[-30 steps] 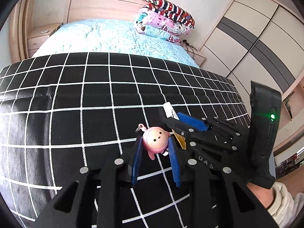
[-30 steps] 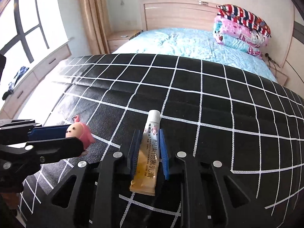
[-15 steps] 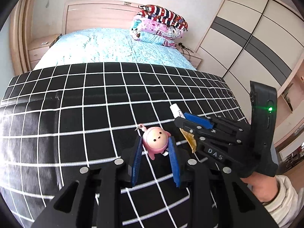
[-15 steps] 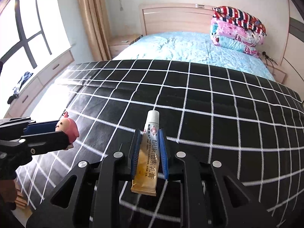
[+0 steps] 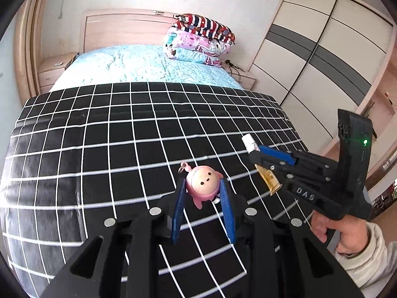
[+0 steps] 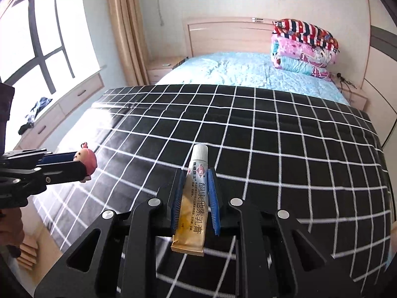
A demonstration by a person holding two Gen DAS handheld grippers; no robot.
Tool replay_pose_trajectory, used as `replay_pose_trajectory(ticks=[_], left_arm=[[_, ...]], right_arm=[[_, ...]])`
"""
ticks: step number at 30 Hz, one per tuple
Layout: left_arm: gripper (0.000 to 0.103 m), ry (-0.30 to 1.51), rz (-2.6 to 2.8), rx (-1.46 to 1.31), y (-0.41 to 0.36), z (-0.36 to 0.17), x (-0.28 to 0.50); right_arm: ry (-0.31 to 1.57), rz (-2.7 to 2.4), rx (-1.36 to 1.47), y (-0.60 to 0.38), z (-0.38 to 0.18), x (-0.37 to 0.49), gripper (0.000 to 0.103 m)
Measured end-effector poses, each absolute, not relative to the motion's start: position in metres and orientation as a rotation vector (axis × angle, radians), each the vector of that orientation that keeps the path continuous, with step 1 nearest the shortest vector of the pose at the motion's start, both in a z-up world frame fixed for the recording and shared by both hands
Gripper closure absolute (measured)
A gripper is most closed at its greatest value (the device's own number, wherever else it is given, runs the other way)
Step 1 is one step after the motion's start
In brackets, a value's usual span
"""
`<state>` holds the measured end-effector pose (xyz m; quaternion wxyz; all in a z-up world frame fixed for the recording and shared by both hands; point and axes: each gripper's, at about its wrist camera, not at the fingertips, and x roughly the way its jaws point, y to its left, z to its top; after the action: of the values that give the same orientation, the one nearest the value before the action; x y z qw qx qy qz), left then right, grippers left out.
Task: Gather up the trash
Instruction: 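Carry the toy and ointment tube over the trash bin and open both tools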
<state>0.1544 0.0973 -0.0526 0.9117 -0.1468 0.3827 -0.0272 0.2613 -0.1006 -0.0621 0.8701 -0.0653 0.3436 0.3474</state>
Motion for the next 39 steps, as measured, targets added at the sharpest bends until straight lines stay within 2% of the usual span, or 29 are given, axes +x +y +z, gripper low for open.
replay_pose_trajectory(ticks=[19,29,39], left_arm=[[0.076,0.806,-0.118,-0.257,0.048,-0.073,0.075],[0.076,0.85,-0.194,-0.226,0.021,-0.088,0.044],[0.076,0.958,-0.3,-0.173,-0.02,-0.132,0.026]], right_arm=[[0.661,0.829,-0.156,-0.138,-0.052,0.168,0.083],[0.696,0.878,-0.188,-0.158,-0.072,0.123,0.083],[0.82,0.906,-0.242,-0.171,-0.12,0.093,0.083]])
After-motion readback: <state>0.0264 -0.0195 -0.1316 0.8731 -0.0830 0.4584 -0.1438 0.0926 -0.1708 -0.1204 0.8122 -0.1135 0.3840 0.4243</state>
